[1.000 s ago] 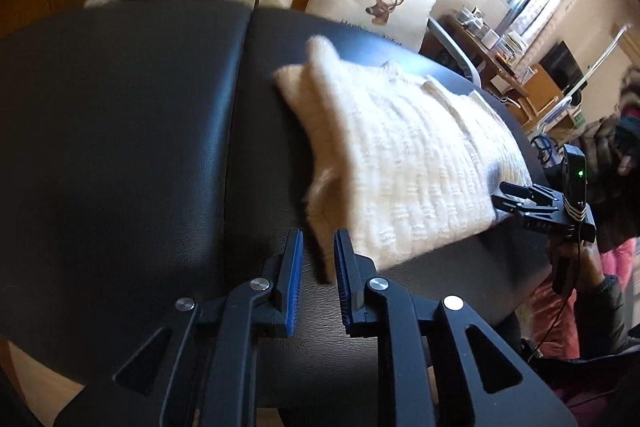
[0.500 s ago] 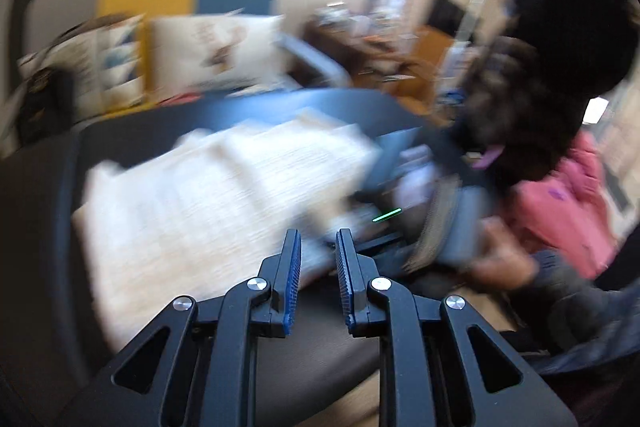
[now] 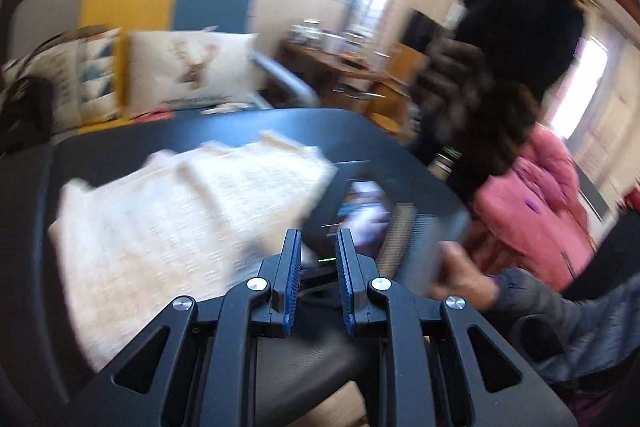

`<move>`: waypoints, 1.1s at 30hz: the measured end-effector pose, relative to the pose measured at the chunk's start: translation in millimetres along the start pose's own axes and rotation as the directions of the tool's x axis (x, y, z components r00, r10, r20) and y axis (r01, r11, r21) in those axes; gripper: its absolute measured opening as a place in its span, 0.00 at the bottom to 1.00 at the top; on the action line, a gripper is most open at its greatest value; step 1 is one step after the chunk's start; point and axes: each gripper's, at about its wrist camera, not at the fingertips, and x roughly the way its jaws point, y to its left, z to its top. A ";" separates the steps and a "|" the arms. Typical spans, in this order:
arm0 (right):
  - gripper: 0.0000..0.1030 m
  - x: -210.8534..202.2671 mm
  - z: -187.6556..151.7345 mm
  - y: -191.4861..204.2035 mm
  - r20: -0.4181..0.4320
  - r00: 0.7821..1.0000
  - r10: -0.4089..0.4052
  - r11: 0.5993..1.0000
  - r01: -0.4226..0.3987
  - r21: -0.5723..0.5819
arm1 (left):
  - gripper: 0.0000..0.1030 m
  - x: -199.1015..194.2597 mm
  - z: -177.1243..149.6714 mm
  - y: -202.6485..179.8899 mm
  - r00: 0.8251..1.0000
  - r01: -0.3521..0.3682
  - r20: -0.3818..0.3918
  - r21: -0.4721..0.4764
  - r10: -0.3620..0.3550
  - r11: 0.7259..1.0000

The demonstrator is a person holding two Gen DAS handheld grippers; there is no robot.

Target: Fold clothes

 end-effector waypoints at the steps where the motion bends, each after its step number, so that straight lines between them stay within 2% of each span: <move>1: 0.65 -2.3 0.5 0.0 0.007 1.000 -0.015 1.000 0.015 -0.002 | 0.19 -1.7 -5.2 13.3 1.000 -0.028 -0.001 -0.040 0.028 0.999; 5: 0.65 -11.2 3.2 -4.7 0.022 0.998 -0.065 0.998 0.065 -0.006 | 0.19 2.8 -26.5 70.3 0.989 -0.144 -0.040 -0.205 0.139 0.968; 8: 0.65 -14.7 6.2 -10.9 0.030 0.995 -0.099 0.995 0.099 0.001 | 0.19 3.6 -39.4 98.2 0.974 -0.227 -0.064 -0.262 0.218 0.938; 11: 0.65 -12.4 9.2 -16.1 0.029 0.993 -0.115 0.993 0.115 0.008 | 0.19 8.1 -49.7 108.0 0.941 -0.339 -0.108 -0.242 0.322 0.909; 12: 0.65 -11.0 10.0 -18.0 0.027 0.994 -0.110 0.994 0.110 0.015 | 0.19 9.6 -53.0 110.9 0.926 -0.376 -0.123 -0.232 0.356 0.897; 13: 0.65 -6.9 10.3 -21.1 0.024 0.994 -0.105 0.994 0.104 0.035 | 0.19 13.9 -56.5 112.8 0.904 -0.426 -0.148 -0.210 0.402 0.880; 14: 0.65 2.3 8.5 -24.7 -0.014 0.997 -0.074 0.996 0.075 0.055 | 0.19 17.8 -60.2 116.0 0.880 -0.471 -0.173 -0.189 0.443 0.862; 15: 0.65 11.6 6.6 -28.4 -0.053 0.998 -0.043 0.996 0.046 0.076 | 0.19 21.1 -63.5 119.5 0.863 -0.498 -0.194 -0.177 0.466 0.849; 17: 0.55 17.4 -2.8 -40.0 -0.062 0.996 0.065 0.985 -0.054 0.164 | 0.19 25.6 -68.5 122.1 0.853 -0.512 -0.213 -0.171 0.476 0.841; 18: 0.55 20.3 -7.5 -45.8 -0.062 0.991 0.119 0.973 -0.103 0.208 | 0.19 25.2 -70.3 122.4 0.853 -0.512 -0.213 -0.174 0.476 0.841; 20: 0.52 13.5 -19.9 -71.8 -0.012 0.973 0.230 0.914 -0.212 0.345 | 0.19 21.7 -73.2 122.6 0.862 -0.499 -0.207 -0.187 0.462 0.846; 22: 0.54 8.4 -37.0 -105.0 0.036 0.953 0.301 0.838 -0.282 0.467 | 0.19 17.6 -75.8 124.9 0.869 -0.487 -0.201 -0.192 0.452 0.852; 24: 0.58 3.9 -56.9 -142.6 0.107 0.936 0.334 0.752 -0.333 0.568 | 0.19 12.8 -78.8 127.9 0.874 -0.479 -0.195 -0.198 0.444 0.856; 26: 0.59 3.5 -74.4 -170.3 0.120 0.926 0.357 0.710 -0.353 0.610 | 0.19 8.3 -81.7 132.6 0.875 -0.479 -0.195 -0.206 0.444 0.853; 27: 0.60 4.0 -82.4 -181.0 0.109 0.934 0.339 0.714 -0.331 0.617 | 0.19 6.0 -83.3 136.6 0.877 -0.476 -0.196 -0.220 0.439 0.851; 28: 0.60 7.1 -90.3 -189.4 0.102 0.928 0.358 0.701 -0.339 0.628 | 0.19 3.3 -85.1 141.7 0.881 -0.469 -0.197 -0.241 0.431 0.850; 32: 0.60 23.0 -109.0 -212.0 0.203 0.859 0.470 0.570 -0.471 0.674 | 0.19 -6.7 -91.1 157.0 0.912 -0.410 -0.176 -0.326 0.371 0.852; 33: 0.60 28.8 -107.5 -214.9 0.233 0.827 0.512 0.524 -0.516 0.678 | 0.21 -8.0 -91.1 158.5 0.916 -0.402 -0.171 -0.332 0.364 0.854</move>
